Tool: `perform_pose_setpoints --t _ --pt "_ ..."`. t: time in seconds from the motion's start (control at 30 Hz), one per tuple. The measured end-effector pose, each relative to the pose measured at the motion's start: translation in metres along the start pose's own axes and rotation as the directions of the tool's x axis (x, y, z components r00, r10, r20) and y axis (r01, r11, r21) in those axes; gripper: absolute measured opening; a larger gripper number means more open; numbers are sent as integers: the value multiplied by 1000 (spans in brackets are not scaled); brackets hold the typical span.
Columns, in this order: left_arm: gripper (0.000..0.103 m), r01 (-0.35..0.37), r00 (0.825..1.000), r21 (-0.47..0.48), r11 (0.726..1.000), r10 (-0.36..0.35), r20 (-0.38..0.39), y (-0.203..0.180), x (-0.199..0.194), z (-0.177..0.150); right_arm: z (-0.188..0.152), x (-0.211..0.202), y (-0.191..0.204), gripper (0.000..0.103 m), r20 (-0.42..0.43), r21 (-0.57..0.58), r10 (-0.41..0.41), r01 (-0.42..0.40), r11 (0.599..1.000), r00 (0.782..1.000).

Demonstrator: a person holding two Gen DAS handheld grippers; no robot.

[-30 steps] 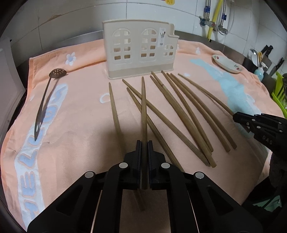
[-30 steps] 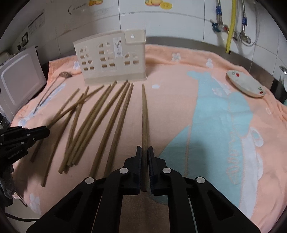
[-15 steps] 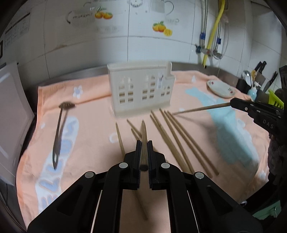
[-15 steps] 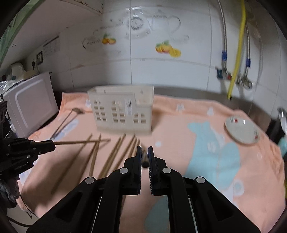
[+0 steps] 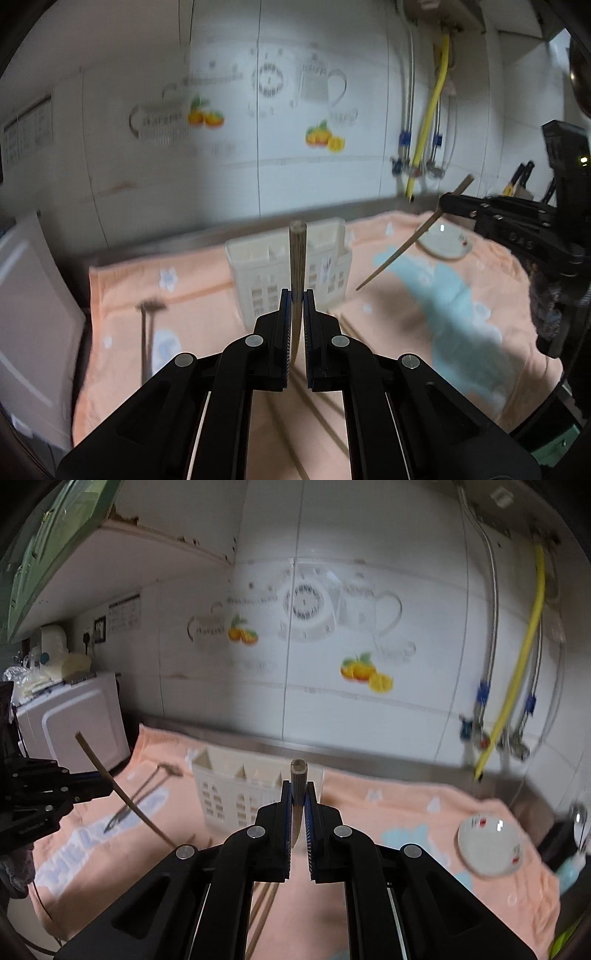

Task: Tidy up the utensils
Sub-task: 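Lift the right tool's chopstick upright over the white holder while the left tool does likewise, then lower the right tool's chopstick into the holder and open while the left tool releases its own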

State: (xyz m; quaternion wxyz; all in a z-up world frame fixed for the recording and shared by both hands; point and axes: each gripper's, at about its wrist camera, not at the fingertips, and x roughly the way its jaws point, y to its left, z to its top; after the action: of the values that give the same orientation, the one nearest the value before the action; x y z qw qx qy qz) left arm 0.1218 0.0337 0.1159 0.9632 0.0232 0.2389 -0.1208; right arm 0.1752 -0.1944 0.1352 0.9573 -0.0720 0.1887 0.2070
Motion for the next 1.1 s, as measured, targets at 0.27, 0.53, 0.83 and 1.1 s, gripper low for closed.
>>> perform_pose_setpoints --t 0.27,0.53,0.83,1.1 --pt "5 -13 984 -13 1000 15 176 3 -26 56 41 6 0 6 78 -12 -6 6 1000 997" --pt "5 -74 955 -68 995 91 283 14 -11 83 45 35 0 7 30 -7 7 -7 1000 1000" --pt "5 -111 966 -92 990 129 226 30 44 79 32 71 -1 7 -52 -9 12 -12 1000 999" --pt "6 -110 988 -87 990 119 103 37 78 61 21 92 -7 9 -102 1 -6 6 1000 995"
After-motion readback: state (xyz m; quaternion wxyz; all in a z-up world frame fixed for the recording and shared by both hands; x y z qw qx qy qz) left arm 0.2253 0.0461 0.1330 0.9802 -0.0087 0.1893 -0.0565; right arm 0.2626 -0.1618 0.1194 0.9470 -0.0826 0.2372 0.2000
